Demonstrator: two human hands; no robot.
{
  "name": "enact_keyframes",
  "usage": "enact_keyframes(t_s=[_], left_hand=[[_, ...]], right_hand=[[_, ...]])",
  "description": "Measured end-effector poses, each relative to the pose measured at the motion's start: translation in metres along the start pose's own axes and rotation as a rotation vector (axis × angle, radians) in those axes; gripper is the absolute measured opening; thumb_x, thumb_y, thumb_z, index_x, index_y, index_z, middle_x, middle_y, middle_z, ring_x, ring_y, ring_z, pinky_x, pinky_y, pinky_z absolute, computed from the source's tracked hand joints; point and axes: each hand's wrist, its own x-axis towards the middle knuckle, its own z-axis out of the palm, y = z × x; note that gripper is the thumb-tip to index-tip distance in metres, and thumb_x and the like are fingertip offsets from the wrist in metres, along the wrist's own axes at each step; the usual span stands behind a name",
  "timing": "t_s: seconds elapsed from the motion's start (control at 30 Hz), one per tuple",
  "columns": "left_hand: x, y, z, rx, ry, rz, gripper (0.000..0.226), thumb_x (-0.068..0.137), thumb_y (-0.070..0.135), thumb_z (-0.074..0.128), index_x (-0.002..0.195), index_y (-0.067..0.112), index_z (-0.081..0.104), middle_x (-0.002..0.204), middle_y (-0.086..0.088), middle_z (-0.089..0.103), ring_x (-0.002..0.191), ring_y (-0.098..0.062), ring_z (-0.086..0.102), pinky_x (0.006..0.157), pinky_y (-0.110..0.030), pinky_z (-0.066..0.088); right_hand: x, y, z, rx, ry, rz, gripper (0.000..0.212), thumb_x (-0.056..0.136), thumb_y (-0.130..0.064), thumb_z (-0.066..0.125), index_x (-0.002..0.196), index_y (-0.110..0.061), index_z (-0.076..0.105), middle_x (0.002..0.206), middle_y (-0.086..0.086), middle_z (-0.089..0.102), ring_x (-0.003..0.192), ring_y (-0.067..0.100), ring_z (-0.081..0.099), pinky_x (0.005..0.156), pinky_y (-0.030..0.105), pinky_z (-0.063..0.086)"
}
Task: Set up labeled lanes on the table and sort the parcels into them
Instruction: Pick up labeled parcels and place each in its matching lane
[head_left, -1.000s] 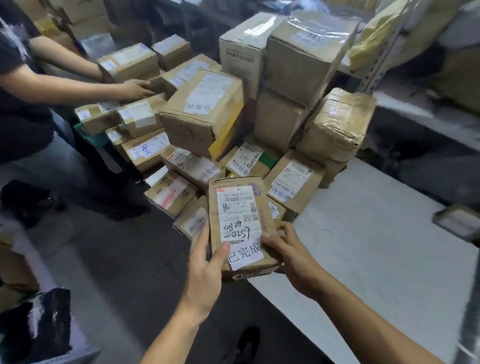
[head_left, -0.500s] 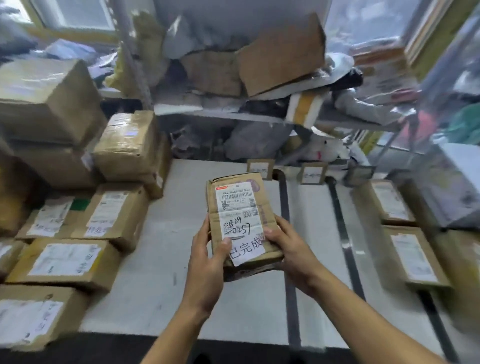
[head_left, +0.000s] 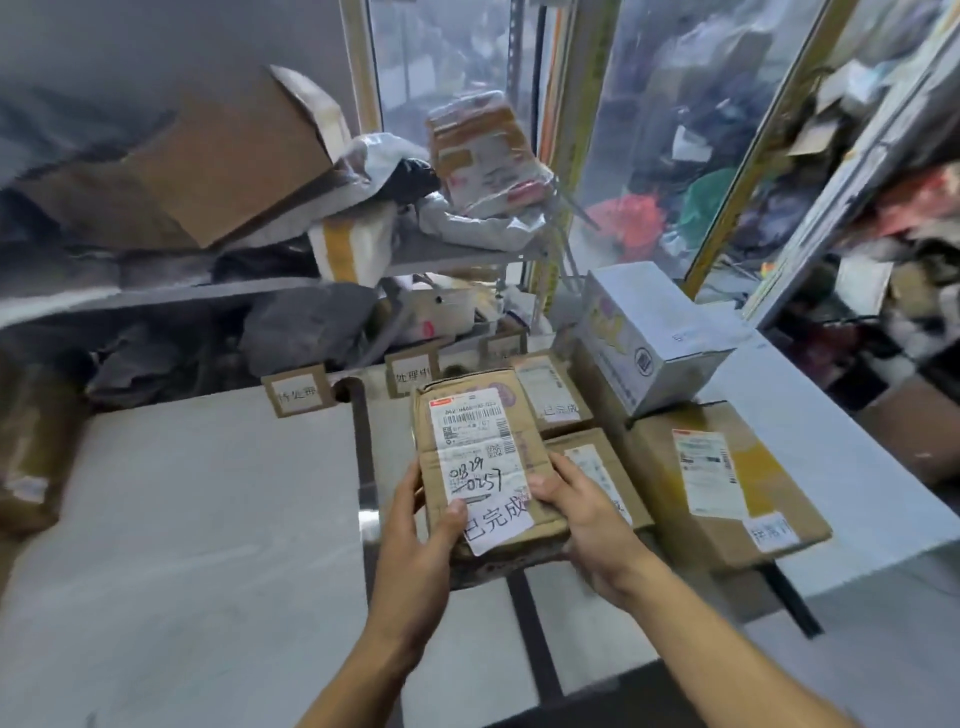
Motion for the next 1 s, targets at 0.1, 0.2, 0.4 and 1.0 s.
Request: enact_keyframes(t_s=[0.1,0.2,0.4,1.0], left_hand=[[0.005,-0.007,0.020,0.024,-0.011,-0.018,0.048,0.095,0.022,0.063,0.131,0.050,0.050,0.127,0.007,0.064,0.112,-0.018,0.066,0.077,-0.035,0.061],[0.010,-0.011,0.037,0.089,-0.003,-0.003,0.048,0.094,0.025,0.063,0.127,0.058,0.049,0.130,0.010,0.060,0.119,-0.018,0.061,0.085,-0.042,0.059],[0.028,-0.013,0.072,0.143,-0.027,-0.003,0.053,0.094,0.026,0.063,0.135,0.053,0.042,0.139,0.009,0.051,0.124,-0.008,0.054,0.084,-0.034,0.060],[0.195,-0.003,0.155,0.115,-0.125,-0.154,0.035,0.100,0.012,0.047,0.129,0.029,0.049,0.123,0.002,0.068,0.101,-0.011,0.070,0.085,-0.036,0.059]], right_hand=[[0.002,-0.001,-0.023,0.040,-0.010,-0.002,0.036,0.099,-0.019,0.055,0.136,-0.020,0.053,0.121,0.012,0.071,0.110,0.033,0.068,0.090,0.051,0.056],[0.007,-0.001,-0.042,0.066,-0.026,-0.009,0.037,0.099,-0.021,0.055,0.136,-0.022,0.052,0.122,0.012,0.071,0.109,0.033,0.069,0.084,0.046,0.059],[0.021,-0.012,-0.077,0.118,-0.029,-0.062,0.042,0.093,-0.021,0.058,0.135,-0.016,0.055,0.121,0.015,0.070,0.109,0.034,0.069,0.079,0.036,0.059],[0.176,-0.073,-0.132,-0.097,0.161,-0.059,0.027,0.098,-0.016,0.049,0.113,-0.022,0.071,0.102,0.003,0.077,0.096,0.025,0.074,0.077,0.041,0.061]])
